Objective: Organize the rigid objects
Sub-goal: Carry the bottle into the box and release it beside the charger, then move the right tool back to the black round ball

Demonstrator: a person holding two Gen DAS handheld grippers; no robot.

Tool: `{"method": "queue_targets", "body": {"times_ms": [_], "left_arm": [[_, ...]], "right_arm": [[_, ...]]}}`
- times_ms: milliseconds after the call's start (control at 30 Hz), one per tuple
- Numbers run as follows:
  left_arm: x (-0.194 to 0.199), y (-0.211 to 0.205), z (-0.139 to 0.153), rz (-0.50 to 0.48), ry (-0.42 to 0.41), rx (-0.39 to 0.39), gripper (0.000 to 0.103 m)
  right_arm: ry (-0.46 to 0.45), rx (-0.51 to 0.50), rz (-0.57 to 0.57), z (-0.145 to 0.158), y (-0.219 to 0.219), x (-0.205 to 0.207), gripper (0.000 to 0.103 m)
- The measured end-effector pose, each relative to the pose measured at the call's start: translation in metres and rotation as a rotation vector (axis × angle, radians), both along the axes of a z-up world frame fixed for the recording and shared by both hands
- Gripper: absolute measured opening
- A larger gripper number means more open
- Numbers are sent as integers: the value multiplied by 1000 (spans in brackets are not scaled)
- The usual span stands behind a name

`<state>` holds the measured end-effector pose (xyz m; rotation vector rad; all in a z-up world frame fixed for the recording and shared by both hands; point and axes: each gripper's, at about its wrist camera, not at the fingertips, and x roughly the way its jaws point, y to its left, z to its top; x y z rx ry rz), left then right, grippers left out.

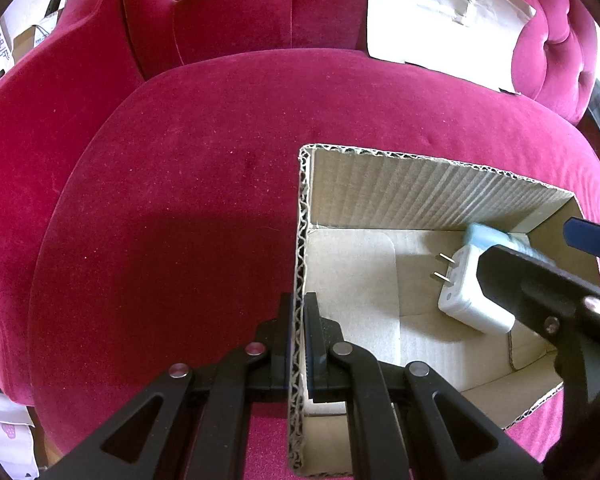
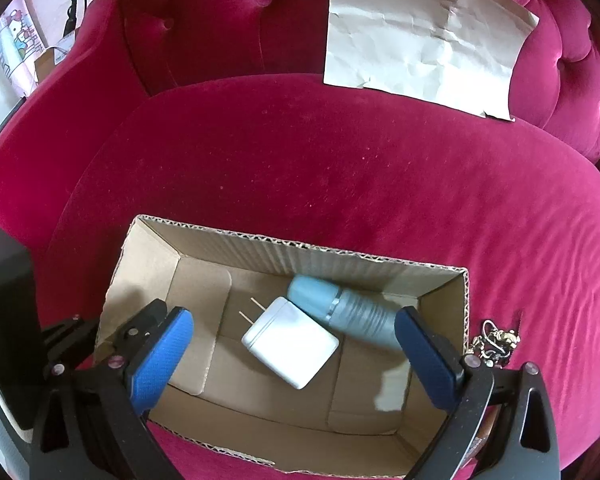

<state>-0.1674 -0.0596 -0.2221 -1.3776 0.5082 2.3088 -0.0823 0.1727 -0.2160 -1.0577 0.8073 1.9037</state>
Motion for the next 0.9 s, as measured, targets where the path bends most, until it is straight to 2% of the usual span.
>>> {"method": "queue_targets", "body": {"times_ms": [667, 900], "left_arm": [[-1, 0, -1, -2, 4, -4, 5], [-1, 1, -2, 0, 7, -6, 5]], "right_arm": [[33, 48, 10, 21, -5, 14, 103], [38, 68, -11, 31, -6, 32, 103]]}}
